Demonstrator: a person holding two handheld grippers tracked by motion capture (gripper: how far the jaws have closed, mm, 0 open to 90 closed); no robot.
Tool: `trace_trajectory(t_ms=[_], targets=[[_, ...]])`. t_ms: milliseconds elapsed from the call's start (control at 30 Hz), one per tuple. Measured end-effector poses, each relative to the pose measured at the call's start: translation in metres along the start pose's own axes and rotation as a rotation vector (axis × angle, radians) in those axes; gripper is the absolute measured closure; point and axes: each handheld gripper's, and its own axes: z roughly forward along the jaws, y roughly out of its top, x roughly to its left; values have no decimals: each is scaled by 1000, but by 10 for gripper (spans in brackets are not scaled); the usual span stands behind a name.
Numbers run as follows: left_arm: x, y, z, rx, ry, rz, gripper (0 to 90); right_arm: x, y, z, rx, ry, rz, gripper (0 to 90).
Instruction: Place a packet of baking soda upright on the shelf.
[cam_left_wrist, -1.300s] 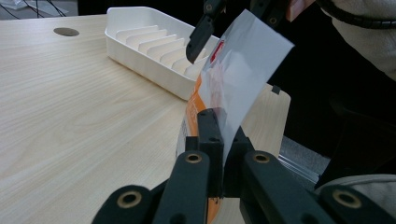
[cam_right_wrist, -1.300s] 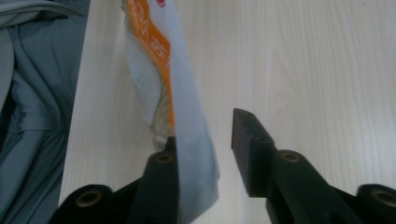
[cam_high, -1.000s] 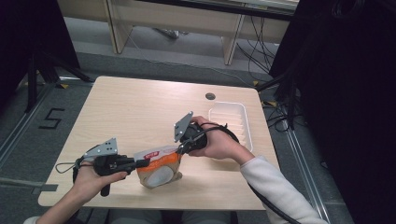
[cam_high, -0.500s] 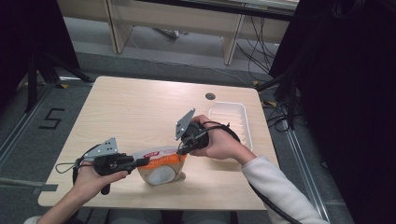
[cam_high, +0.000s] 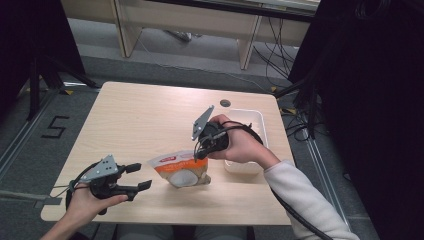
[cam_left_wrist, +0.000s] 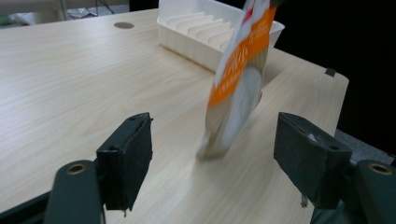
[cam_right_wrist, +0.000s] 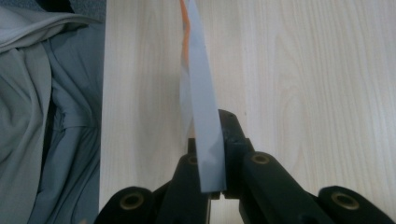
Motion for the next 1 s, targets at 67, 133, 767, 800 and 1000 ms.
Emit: trace_trajectory(t_ms=[67, 133, 767, 800, 1000], targets=[[1, -5, -3, 4, 21, 1, 262, -1, 0, -4, 6, -9, 10, 900], [2, -7, -4, 13, 34, 8, 261, -5, -1, -8, -17, -22, -25, 900], [6, -13, -1, 9, 61, -52, 254, -18, -10, -51, -57, -83, 17, 900], [7, -13, 0, 9, 61, -52, 254, -18, -11, -53, -53, -84, 26, 900], [7, -13, 0, 9, 62, -52, 252, -22, -12, -59, -56, -89, 27, 900]])
